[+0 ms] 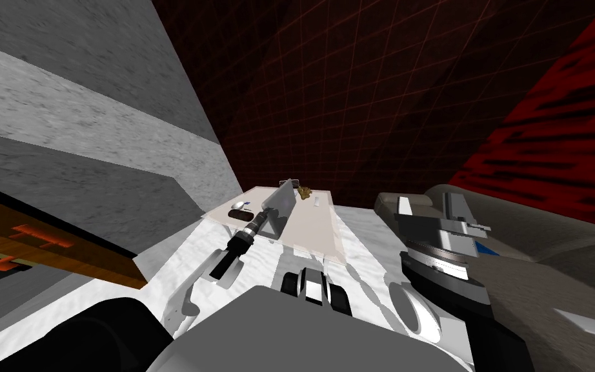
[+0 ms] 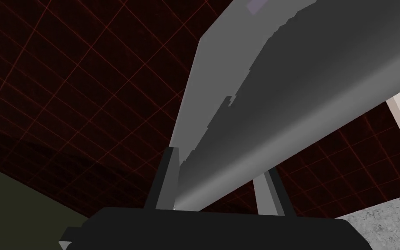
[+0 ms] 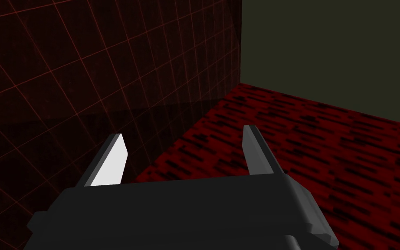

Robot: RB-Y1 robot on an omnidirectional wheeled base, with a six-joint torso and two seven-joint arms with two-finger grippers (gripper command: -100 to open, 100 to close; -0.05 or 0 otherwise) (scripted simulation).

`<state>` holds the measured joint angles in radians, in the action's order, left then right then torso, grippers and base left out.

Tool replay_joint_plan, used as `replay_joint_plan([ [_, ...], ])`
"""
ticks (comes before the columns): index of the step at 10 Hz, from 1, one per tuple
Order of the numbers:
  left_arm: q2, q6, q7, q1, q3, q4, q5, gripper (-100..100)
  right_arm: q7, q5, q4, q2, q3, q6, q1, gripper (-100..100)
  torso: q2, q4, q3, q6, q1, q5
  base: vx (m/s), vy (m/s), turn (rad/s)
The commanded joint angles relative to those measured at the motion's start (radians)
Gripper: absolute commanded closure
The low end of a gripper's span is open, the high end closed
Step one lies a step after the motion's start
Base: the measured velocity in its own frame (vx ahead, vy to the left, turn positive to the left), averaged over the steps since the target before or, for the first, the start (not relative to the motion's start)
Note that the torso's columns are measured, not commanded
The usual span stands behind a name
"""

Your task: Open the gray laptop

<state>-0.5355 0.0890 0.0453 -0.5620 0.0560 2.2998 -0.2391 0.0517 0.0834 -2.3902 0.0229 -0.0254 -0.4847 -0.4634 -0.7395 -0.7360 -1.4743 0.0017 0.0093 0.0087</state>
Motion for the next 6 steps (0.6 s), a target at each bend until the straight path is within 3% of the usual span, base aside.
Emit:
replay_joint_plan([
  [1,0.026,0.006,0.055,0.008,-0.017,-0.010,0.051,100,0.000,0.000,0.000,0.000,0.000,0.000,0.000,0,0.003,0.002,-0.002,0.000,-0.004,-0.001,0.018,0.140,-0.005],
  [6,0.061,0.017,0.131,0.027,-0.030,-0.022,0.134,100,0.000,0.000,0.000,0.000,0.000,0.000,0.000,0,0.000,-0.003,-0.001,-0.002,-0.011,-0.010,-0.002,0.121,-0.005],
])
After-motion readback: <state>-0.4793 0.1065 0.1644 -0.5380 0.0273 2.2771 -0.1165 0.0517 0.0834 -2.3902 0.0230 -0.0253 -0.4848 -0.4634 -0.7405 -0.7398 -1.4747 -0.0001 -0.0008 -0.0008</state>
